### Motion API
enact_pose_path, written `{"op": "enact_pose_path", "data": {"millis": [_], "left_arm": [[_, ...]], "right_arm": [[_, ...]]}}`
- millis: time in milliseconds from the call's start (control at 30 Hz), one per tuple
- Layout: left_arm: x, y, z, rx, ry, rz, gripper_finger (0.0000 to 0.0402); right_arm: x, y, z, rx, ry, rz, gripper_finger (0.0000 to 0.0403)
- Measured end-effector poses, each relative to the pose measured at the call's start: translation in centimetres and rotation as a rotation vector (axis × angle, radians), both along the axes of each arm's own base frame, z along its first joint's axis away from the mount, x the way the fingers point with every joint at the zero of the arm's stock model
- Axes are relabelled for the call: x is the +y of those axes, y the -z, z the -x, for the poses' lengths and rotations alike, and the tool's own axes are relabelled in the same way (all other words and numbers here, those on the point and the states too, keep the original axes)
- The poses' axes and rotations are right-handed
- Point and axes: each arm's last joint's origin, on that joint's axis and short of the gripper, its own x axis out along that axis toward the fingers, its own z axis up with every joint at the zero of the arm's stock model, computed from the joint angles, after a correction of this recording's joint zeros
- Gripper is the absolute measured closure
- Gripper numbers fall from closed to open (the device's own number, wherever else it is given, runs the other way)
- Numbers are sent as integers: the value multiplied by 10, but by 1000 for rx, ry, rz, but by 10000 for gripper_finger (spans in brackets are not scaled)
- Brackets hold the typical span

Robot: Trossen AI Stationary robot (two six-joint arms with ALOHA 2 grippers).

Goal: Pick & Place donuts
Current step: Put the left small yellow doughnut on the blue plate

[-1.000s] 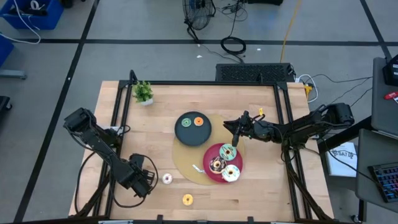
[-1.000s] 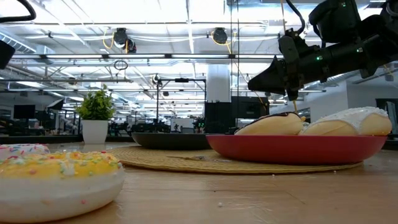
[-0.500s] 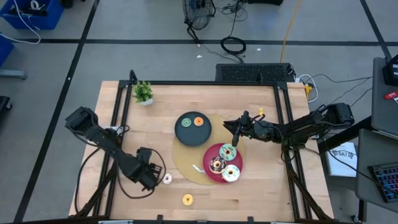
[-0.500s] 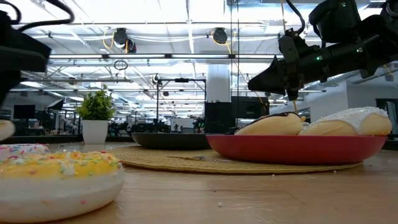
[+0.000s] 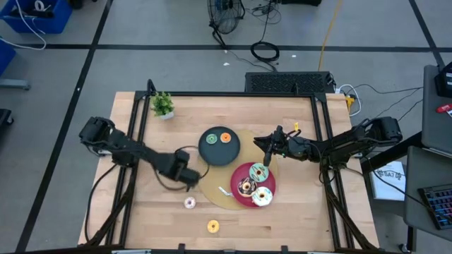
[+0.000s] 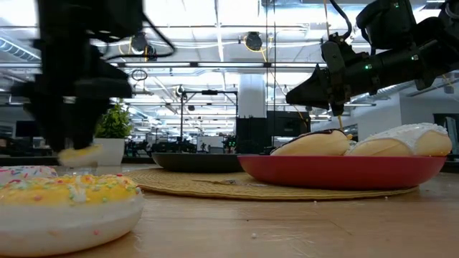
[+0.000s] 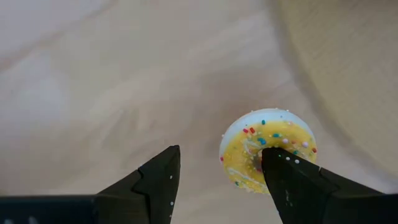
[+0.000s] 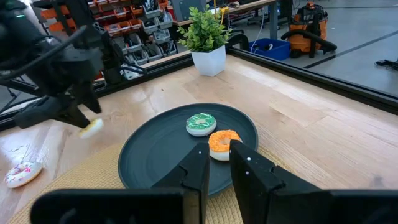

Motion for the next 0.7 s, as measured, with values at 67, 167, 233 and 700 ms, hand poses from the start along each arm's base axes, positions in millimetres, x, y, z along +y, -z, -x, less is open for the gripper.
{"op": "enact_pose_path", "data": {"millis": [67,167,233,700], "left_arm": [[12,0,-9,-39,49,15,174],[29,0,-23,-109,110,26,174],[41,-1,-31,-166,156,26,174],[98,-15,-62,-408,255,34,174]], "right_arm": [[0,0,0,0,0,0,348],[0,0,0,0,0,0,348],[0,0,0,0,0,0,348],[0,0,0,0,0,0,348]]}}
